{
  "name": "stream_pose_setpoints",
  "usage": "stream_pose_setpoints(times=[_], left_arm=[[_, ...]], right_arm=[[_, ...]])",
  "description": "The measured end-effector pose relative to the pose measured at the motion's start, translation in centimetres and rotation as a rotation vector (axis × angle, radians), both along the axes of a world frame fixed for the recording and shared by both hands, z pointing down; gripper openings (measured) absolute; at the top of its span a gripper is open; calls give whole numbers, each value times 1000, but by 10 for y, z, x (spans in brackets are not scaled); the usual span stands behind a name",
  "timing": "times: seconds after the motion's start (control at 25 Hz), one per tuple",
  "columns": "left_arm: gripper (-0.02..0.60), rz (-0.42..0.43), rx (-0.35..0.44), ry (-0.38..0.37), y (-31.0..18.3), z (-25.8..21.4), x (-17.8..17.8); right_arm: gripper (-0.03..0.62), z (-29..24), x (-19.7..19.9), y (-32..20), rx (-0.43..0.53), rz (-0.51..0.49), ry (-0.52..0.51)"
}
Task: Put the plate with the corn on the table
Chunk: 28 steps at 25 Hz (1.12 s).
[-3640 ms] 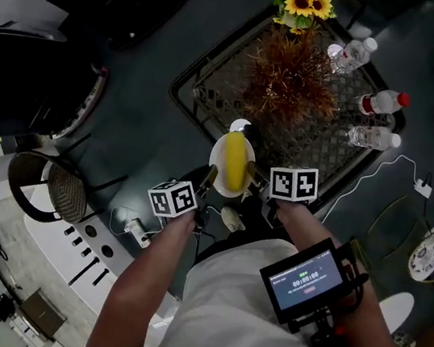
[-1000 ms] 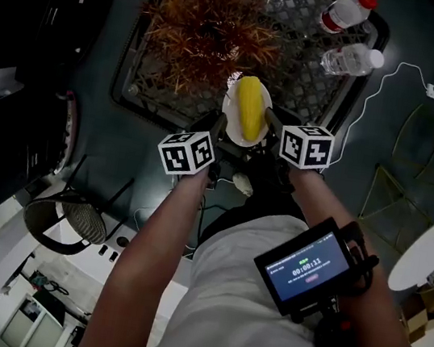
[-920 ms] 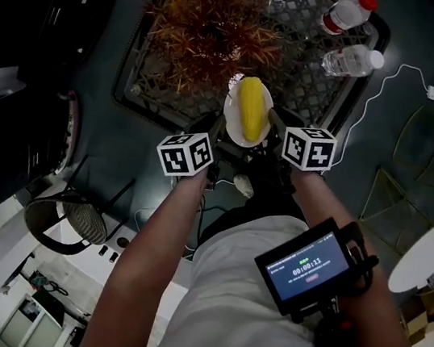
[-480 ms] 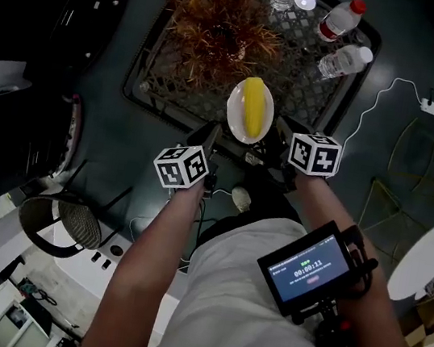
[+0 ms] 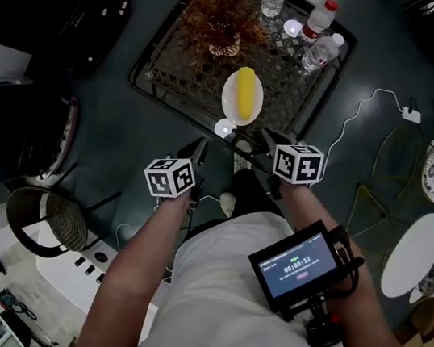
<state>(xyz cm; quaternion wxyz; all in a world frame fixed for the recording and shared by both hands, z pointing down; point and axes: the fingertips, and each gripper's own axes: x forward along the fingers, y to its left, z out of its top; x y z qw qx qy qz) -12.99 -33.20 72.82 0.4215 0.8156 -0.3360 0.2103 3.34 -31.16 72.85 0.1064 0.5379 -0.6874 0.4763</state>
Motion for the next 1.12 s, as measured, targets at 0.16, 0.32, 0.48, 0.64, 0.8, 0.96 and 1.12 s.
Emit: stream_pose_setpoints(times=[0.16, 0.32, 0.48, 0.64, 0.8, 0.96, 1.12], left_arm=[[6, 12, 26, 20, 30, -16, -17], [6, 38, 49, 34, 61, -30, -29], [6, 34, 74, 46, 82, -46, -37], [6, 38, 140, 69, 93, -72, -42], [6, 76, 219, 95, 108, -103, -44], [6, 83, 284, 116, 117, -125, -47], [6, 96, 313, 127, 140, -140, -51]], right_arm=[[8, -20, -11, 23, 31, -20, 0], [6, -44, -19, 41, 73, -52, 11], [6, -67, -22, 58, 108, -75, 15], [6, -85, -32, 72, 144, -90, 6], [6, -99, -36, 90, 172, -89, 1], [7, -116, -40, 101, 223, -99, -4], [6, -134, -48, 123, 264, -111, -21]])
